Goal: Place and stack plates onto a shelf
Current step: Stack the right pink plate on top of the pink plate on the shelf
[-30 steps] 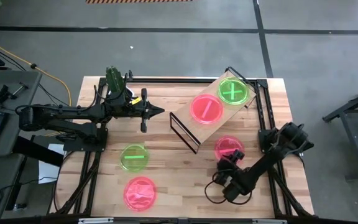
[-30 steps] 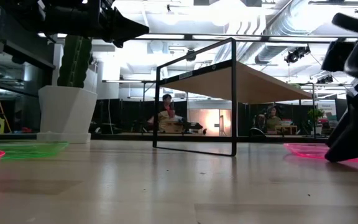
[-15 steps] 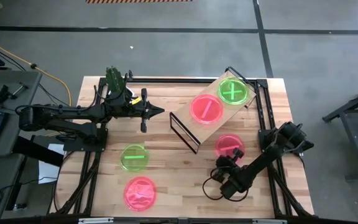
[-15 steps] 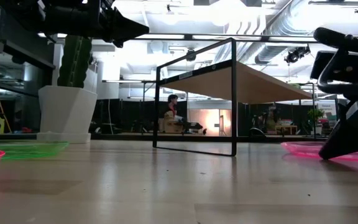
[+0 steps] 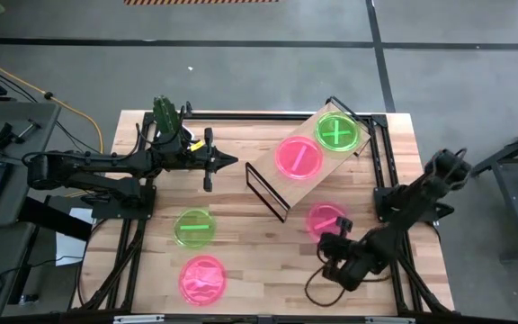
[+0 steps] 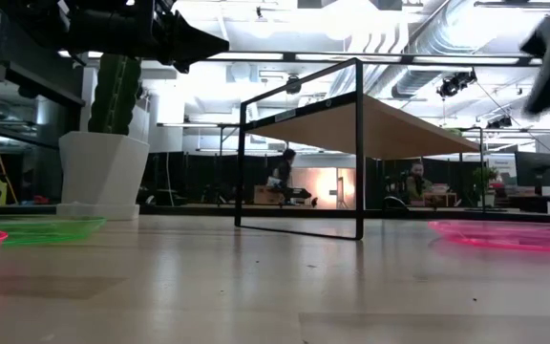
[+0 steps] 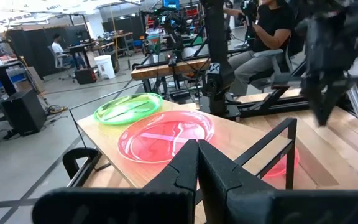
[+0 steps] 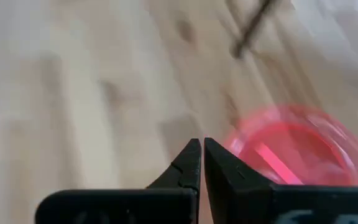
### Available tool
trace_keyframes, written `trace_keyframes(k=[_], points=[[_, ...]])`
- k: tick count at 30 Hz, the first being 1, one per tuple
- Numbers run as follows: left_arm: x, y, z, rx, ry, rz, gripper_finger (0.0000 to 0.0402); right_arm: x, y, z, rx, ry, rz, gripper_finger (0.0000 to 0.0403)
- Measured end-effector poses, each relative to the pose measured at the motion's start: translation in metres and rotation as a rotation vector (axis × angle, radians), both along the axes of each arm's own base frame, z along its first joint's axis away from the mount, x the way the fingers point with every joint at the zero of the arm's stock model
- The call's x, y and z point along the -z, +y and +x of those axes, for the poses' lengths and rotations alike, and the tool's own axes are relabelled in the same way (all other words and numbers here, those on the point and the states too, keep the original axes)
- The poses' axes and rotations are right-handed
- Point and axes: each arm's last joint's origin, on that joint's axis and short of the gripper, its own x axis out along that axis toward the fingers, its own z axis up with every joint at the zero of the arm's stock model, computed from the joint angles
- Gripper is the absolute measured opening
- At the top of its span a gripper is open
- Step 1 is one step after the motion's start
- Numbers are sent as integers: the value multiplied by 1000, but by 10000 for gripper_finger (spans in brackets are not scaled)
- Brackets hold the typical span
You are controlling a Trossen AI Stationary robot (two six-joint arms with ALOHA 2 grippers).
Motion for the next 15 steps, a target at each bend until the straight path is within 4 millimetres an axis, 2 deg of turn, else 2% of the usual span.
trace_keyframes(k=[3, 6, 8, 15], points=[[0, 0, 0, 0, 0, 0, 0, -16, 1, -1, -31, -70, 53, 0], [0, 0, 0, 0, -2, 0, 0, -16, -1, -3, 2, -78, 71, 0], [0, 0, 0, 0, -2, 0, 0, -8, -2, -3, 53, -94, 59, 0], [0, 0, 0, 0, -2, 1, 0, 39, -9, 1, 238, -54, 38, 12]])
